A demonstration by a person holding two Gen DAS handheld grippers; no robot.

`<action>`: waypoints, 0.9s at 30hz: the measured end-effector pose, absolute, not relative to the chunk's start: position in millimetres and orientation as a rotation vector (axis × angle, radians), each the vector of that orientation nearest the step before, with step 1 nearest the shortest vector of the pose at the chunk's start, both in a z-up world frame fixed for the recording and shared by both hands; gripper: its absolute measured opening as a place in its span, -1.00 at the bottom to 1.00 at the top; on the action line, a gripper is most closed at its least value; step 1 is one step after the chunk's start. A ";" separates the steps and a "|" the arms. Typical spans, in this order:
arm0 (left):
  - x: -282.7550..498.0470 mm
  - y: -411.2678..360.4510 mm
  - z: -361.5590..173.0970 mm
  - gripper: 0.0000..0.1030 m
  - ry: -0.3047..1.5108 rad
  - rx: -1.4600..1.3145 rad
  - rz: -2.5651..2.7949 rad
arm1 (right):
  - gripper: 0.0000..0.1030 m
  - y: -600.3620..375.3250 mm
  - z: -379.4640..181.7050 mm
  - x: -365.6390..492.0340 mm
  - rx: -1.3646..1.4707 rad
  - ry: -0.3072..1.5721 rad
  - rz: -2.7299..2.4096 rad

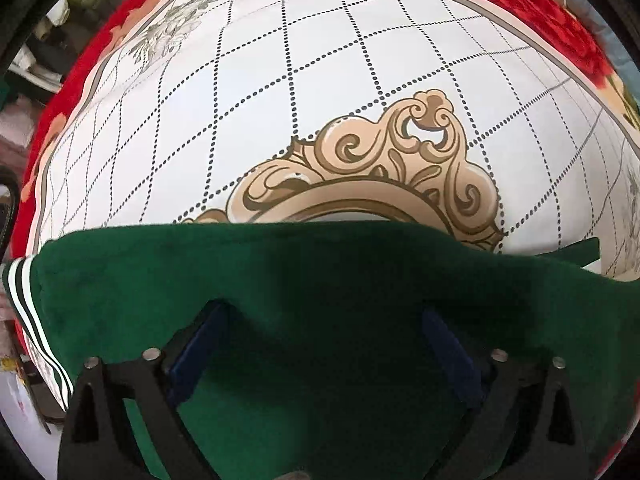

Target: Fold large clothes

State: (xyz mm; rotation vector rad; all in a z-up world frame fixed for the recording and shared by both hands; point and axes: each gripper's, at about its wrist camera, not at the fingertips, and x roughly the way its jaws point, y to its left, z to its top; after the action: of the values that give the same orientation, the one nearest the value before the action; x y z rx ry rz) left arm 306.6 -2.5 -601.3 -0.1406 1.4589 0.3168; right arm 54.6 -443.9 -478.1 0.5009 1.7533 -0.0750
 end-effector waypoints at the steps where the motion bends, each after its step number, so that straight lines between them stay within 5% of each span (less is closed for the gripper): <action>1: 306.1 -1.9 -600.5 1.00 1.456 -0.141 0.315 | -0.27 -447.2 -472.6 53.6 0.497 1.755 -0.077; 6: 303.8 2.6 -598.8 1.00 1.450 -0.166 0.340 | -0.27 -425.5 -477.0 135.4 0.578 1.561 0.112; 15: 299.2 14.3 -576.1 0.99 1.429 -0.209 0.375 | -0.34 -387.4 -607.5 247.5 0.698 1.407 0.117; 21: 289.9 2.8 -546.7 1.00 1.372 -0.241 0.380 | -0.30 -383.8 -566.7 235.7 0.612 1.418 0.174; 27: 286.3 43.2 -610.4 1.00 1.456 -0.379 0.469 | -0.09 -333.9 -567.3 230.8 0.381 1.475 0.327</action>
State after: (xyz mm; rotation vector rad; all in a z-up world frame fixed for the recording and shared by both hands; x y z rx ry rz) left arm 286.3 43.2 -610.4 -0.3788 1.4564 0.4686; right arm 230.8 -333.9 -567.3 0.3809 1.4753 0.3267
